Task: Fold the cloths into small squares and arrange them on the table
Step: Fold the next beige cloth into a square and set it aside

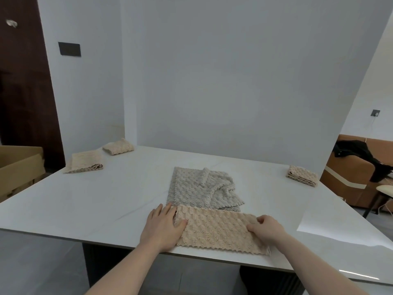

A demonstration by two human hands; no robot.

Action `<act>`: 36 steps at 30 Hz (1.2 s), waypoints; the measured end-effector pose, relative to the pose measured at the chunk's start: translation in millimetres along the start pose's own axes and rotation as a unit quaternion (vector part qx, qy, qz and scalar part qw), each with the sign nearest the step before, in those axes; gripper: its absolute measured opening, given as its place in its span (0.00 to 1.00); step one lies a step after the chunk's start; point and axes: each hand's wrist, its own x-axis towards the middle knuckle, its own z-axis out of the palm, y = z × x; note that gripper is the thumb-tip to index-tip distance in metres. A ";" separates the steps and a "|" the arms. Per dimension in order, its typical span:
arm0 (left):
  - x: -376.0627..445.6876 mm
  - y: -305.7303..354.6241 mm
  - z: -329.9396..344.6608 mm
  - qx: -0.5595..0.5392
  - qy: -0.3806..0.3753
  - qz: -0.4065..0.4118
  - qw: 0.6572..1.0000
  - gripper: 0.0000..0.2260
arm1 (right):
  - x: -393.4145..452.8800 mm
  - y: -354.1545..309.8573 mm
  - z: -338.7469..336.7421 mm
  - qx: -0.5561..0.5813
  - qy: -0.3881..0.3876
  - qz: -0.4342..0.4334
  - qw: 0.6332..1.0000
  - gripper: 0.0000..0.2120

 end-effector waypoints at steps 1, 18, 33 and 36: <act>-0.1 -0.5 0.2 0.000 0.001 0.000 1.000 0.34 | -2.3 -2.2 -2.2 0.018 -0.006 0.002 1.000 0.11; -1.2 -2.6 0.4 -0.032 0.013 0.002 0.999 0.33 | -45.9 -90.8 -33.0 0.332 -0.052 -0.066 0.940 0.07; -5.0 -10.1 -10.5 -0.224 0.091 -0.019 0.970 0.17 | -69.8 -155.8 34.9 0.362 -0.146 -0.121 0.912 0.08; -6.2 -8.6 -11.3 -0.240 0.097 -0.017 0.966 0.13 | -70.9 -142.1 37.4 0.340 -0.048 -0.181 0.921 0.05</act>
